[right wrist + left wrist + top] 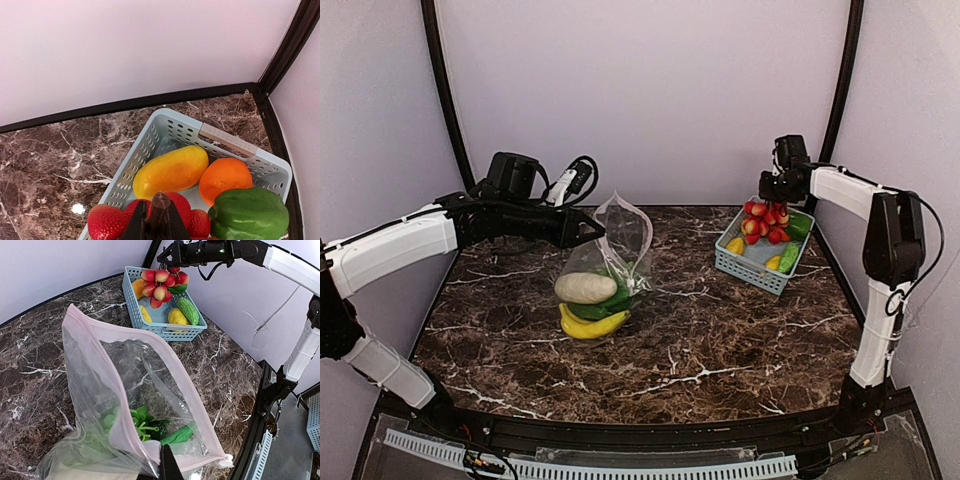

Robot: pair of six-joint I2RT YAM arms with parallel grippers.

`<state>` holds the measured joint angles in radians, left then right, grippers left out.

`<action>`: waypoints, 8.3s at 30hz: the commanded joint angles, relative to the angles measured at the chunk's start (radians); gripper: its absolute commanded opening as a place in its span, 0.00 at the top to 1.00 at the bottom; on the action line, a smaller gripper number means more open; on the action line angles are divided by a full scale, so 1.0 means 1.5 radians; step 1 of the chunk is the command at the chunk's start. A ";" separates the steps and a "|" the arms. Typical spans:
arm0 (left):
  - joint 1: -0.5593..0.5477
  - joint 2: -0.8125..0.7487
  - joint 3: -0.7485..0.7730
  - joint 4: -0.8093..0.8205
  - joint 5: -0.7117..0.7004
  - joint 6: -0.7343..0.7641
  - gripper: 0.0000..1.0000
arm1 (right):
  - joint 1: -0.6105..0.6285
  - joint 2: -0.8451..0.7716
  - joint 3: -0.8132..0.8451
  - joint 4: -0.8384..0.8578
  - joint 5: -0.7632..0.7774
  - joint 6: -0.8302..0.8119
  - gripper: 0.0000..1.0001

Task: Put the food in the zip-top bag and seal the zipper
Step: Pick up the fake fruit from the bin, then place the fake fruit in the zipper food storage bag, then pass from the left arm to the right

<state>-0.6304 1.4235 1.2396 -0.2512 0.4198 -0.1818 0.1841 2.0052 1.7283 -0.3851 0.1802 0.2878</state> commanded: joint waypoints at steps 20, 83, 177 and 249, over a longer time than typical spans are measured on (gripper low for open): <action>0.001 -0.015 -0.010 0.036 0.036 -0.021 0.99 | 0.073 -0.343 -0.162 0.063 -0.205 0.010 1.00; 0.001 -0.029 -0.009 0.036 0.050 -0.028 0.99 | 0.528 -0.125 -0.216 0.521 -0.079 0.083 1.00; 0.001 -0.009 -0.006 0.053 0.122 -0.034 0.99 | 0.565 -0.057 -0.338 0.629 -0.215 0.120 0.98; 0.001 0.023 0.008 0.022 0.108 -0.028 0.99 | 0.371 -0.126 -0.318 0.253 -0.318 0.200 0.75</action>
<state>-0.6266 1.4754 1.2240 -0.2596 0.5777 -0.2363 0.7521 1.8008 1.2285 -0.0448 -0.2665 0.5709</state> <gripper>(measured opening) 0.008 0.273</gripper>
